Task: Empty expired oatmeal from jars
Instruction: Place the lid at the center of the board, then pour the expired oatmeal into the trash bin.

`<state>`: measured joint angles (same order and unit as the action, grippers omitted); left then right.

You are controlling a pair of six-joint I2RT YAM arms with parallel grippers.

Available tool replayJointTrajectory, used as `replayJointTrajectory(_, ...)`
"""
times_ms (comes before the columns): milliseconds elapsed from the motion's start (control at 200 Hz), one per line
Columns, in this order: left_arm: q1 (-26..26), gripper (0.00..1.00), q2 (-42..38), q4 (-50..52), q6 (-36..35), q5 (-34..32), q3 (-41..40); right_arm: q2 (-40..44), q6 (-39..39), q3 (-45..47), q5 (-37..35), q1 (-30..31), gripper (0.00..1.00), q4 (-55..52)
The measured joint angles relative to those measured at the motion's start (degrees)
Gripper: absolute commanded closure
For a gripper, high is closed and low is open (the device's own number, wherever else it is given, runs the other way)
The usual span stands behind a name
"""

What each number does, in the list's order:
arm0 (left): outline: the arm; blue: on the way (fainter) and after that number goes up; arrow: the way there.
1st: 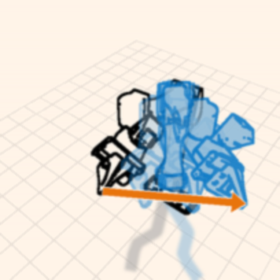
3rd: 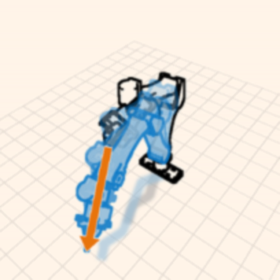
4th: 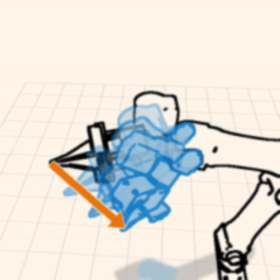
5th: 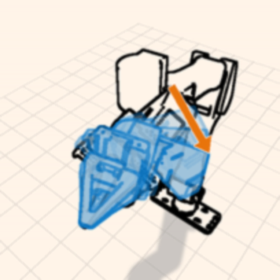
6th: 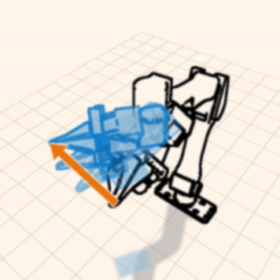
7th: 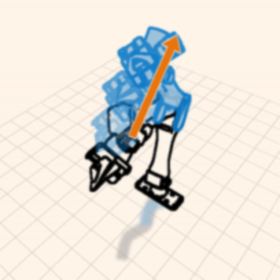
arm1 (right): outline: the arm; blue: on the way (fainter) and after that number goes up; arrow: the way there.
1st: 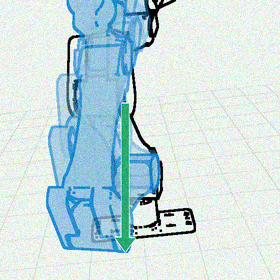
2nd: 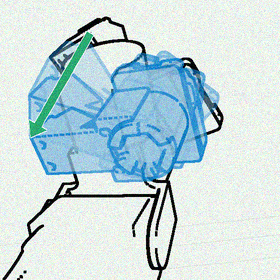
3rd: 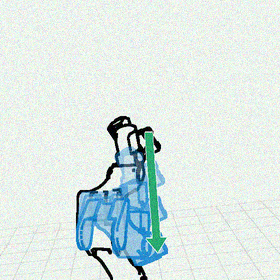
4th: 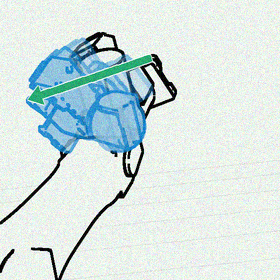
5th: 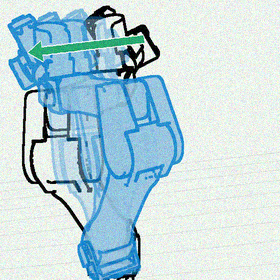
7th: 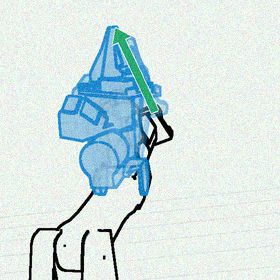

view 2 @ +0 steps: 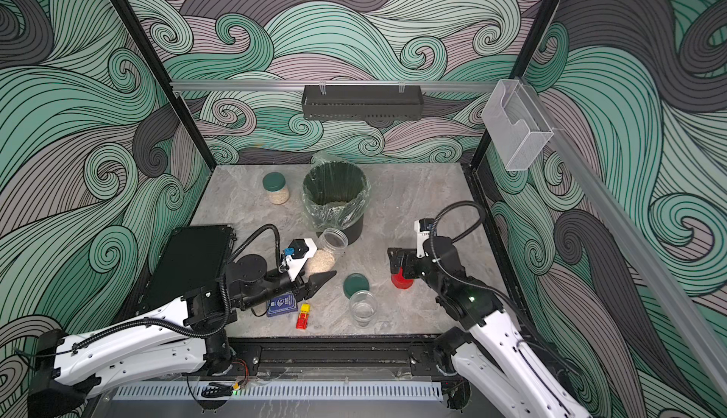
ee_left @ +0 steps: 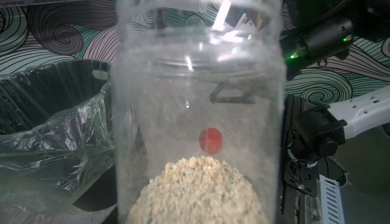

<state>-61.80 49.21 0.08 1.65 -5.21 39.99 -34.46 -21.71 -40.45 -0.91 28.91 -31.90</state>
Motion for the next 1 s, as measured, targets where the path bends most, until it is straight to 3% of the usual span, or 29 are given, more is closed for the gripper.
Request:
replayJointTrajectory(90, 0.24, 0.50, 2.08, 0.00, 0.37, 0.90, 2.05, 3.04, 1.46, -2.34, 4.50, 0.00, 0.01, 0.09)
replayJointTrajectory(255, 1.27, 0.51, 5.75, -0.11, 0.61, 3.34, 5.31, 1.07, 2.97, -6.88, 14.67, 0.00, 0.01, 1.99)
replayJointTrajectory(605, 8.85, 0.52, 10.58, -0.46, 3.56, 13.22, 8.72, -0.61, 1.68, -7.32, 31.85, 0.52, 0.01, 13.55)
replayJointTrajectory(796, 10.05, 0.52, 10.67, -1.53, 5.14, 18.38, 8.85, -3.13, -0.68, -7.32, 35.32, 3.13, 0.01, 19.39)
replayJointTrajectory(1001, 10.05, 0.52, 10.62, -1.77, 5.88, 21.97, 8.85, -8.81, -3.32, -8.48, 32.59, 8.31, 0.01, 24.22)
